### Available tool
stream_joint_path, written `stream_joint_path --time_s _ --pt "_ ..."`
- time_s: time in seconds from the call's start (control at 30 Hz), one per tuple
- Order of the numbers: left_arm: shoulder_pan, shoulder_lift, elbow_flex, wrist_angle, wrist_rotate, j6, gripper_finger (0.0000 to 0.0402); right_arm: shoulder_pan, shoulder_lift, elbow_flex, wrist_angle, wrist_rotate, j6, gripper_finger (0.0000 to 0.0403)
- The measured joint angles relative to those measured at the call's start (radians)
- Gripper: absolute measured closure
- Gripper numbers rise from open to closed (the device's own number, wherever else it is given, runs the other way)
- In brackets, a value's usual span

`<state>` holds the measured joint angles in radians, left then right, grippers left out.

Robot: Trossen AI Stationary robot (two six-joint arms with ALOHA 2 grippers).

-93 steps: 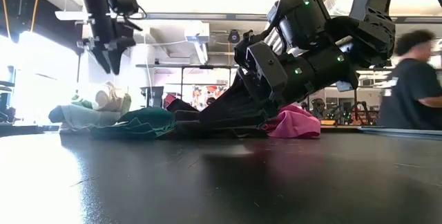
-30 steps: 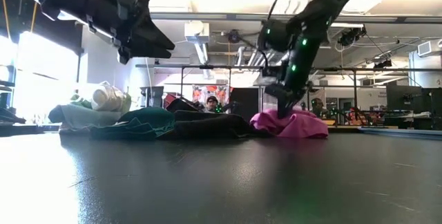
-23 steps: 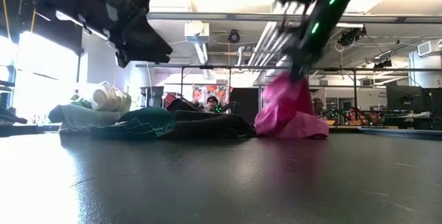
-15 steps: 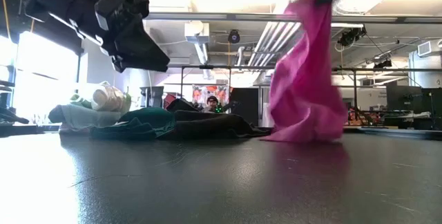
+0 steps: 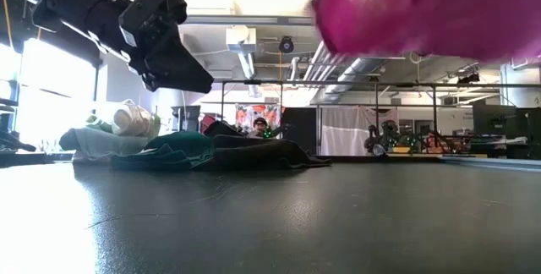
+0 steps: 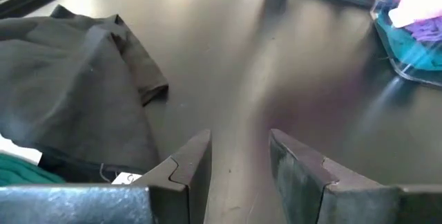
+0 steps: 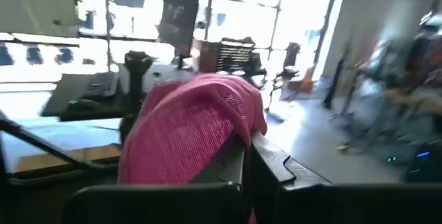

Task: Sort towels by color in basket
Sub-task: Put the pink towel into the bottom transparent bin

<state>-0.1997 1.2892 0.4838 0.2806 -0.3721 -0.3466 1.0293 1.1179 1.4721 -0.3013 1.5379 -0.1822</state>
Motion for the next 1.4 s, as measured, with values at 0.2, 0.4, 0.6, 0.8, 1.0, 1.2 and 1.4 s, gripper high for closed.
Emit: stream_joint_path --time_s 0.2,0.4,0.6,0.8,1.0,1.2,1.4 --pt "-0.008 0.000 0.000 0.001 0.001 0.000 0.0273 0.189 0.137 0.170 0.175 0.034 -0.288 0.0402" --pt "-0.012 0.000 0.000 0.006 -0.001 -0.009 0.0273 0.350 0.334 0.428 0.216 0.034 -0.389 0.0403" --pt "-0.012 0.000 0.000 0.013 -0.002 -0.009 0.0273 0.443 0.539 0.692 0.216 0.034 -0.445 0.0403" --pt "-0.011 0.000 0.000 0.033 -0.010 -0.009 0.0273 0.450 0.625 0.793 0.203 0.033 -0.424 0.0403" --pt "-0.010 0.000 0.000 0.063 -0.028 0.017 0.0273 0.406 0.581 0.715 -0.131 0.025 0.012 0.0403" --pt "-0.010 -0.001 0.000 0.072 -0.032 0.064 0.0273 0.388 0.455 0.575 -0.661 0.033 0.716 0.0403" --pt "-0.010 -0.001 0.000 0.069 -0.035 0.072 0.0273 0.319 0.343 0.409 -0.750 -0.053 0.905 0.0403"
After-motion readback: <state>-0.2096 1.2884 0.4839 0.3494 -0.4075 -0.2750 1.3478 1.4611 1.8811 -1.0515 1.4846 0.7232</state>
